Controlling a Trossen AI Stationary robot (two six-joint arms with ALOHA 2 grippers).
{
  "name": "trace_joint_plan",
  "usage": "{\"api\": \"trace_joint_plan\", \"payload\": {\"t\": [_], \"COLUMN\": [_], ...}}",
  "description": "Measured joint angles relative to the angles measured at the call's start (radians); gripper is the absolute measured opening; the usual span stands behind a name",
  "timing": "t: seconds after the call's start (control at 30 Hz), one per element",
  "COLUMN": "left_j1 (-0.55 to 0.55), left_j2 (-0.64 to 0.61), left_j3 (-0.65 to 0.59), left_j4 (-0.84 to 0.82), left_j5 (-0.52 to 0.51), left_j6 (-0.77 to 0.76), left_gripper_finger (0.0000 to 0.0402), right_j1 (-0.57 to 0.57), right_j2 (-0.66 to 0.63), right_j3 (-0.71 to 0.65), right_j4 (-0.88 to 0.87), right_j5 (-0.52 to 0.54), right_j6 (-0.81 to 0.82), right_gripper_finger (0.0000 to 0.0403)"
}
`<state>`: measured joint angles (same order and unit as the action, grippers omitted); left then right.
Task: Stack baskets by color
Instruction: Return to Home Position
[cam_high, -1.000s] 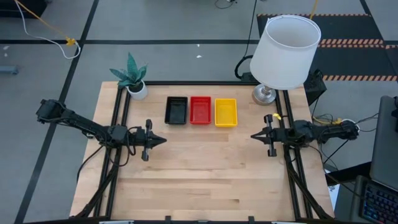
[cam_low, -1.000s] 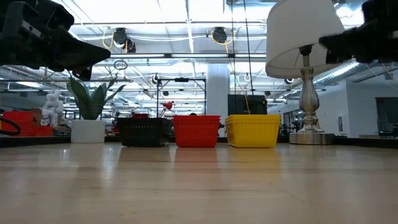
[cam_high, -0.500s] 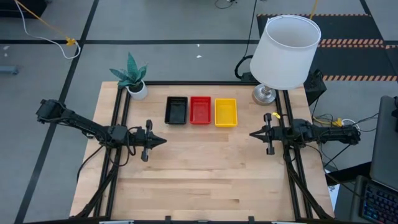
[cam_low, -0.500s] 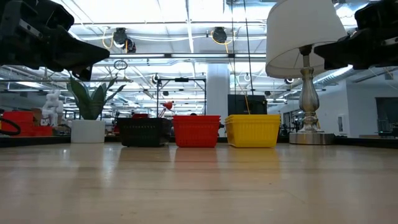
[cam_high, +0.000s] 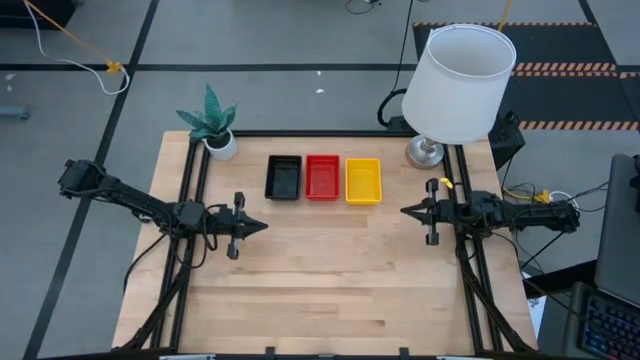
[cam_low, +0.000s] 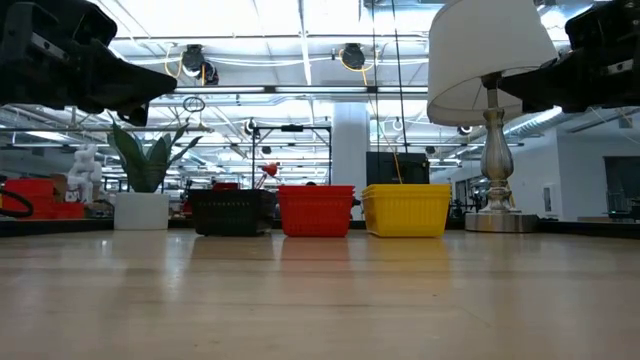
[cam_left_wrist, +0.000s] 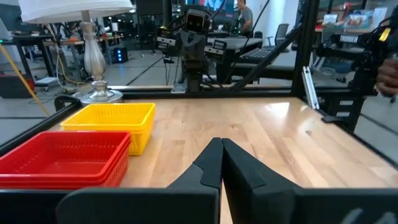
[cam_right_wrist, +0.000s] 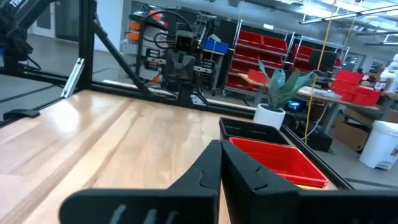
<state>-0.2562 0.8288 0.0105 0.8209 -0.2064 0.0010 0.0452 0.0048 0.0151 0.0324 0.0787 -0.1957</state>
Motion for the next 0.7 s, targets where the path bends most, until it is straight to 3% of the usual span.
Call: {"api": "trace_joint_plan", "payload": {"t": [0.43, 0.7], "left_j1": [0.046, 0.144], "left_j2": [-0.068, -0.177], "left_j3": [0.0, 0.0], "left_j4": [-0.07, -0.212], "left_j5": [0.004, 0.13], "left_j6": [0.049, 0.026], "left_gripper_finger": [0.0007, 0.0007], "right_j1": [0.0, 0.0], "right_j2": [0.0, 0.0], "right_j3": [0.0, 0.0], "right_j4": [0.003, 0.003], "right_j5": [-0.001, -0.001], "right_j6": [-0.009, -0.004], "right_gripper_finger": [0.0002, 0.0002]}}
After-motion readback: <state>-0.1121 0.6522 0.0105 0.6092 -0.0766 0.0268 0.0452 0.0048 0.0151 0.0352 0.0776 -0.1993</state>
